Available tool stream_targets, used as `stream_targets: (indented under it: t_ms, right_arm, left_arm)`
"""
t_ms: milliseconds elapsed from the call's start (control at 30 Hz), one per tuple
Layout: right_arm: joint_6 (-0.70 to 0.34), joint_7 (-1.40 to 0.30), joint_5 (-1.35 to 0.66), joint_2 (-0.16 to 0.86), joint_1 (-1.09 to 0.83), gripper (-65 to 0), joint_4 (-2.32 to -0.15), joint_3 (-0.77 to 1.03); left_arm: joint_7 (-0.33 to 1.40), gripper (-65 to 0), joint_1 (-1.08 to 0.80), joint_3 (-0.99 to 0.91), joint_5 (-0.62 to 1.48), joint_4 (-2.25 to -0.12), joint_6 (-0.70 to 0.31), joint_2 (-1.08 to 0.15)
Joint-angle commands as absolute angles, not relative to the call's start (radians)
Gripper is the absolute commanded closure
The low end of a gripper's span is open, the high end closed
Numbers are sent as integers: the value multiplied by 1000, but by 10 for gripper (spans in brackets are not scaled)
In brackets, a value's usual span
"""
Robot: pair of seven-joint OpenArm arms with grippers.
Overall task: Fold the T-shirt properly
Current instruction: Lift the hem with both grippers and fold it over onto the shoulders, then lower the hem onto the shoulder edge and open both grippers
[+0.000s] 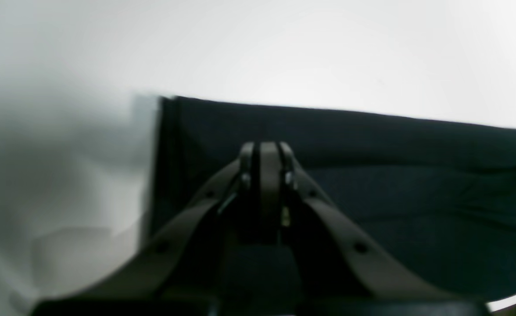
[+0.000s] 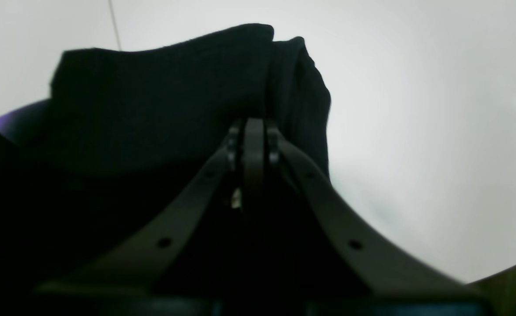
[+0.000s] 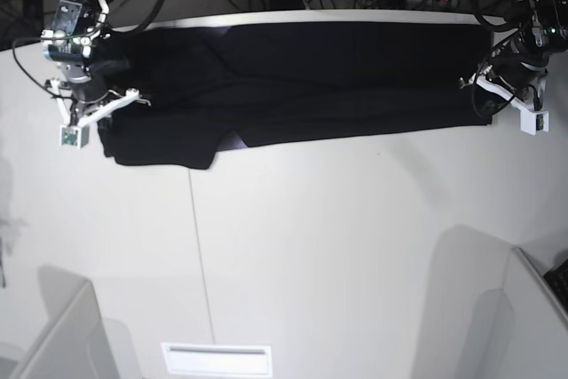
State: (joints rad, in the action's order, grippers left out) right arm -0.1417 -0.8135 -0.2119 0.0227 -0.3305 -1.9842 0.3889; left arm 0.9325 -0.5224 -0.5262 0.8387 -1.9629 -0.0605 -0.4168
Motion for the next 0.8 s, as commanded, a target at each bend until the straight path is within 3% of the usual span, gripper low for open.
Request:
stream_targets:
  t_ms: [0,767]
  right_arm:
    - [-142,-791,-214,31,-331,0,-2006,395]
    - [-143,-789,-214,-25,-447,0,-2011,483]
  left_arm:
    - [924,0,-532,-535,846,-1980,-67,-430]
    - [924,0,-558,-536,840,-1974,-67,-450]
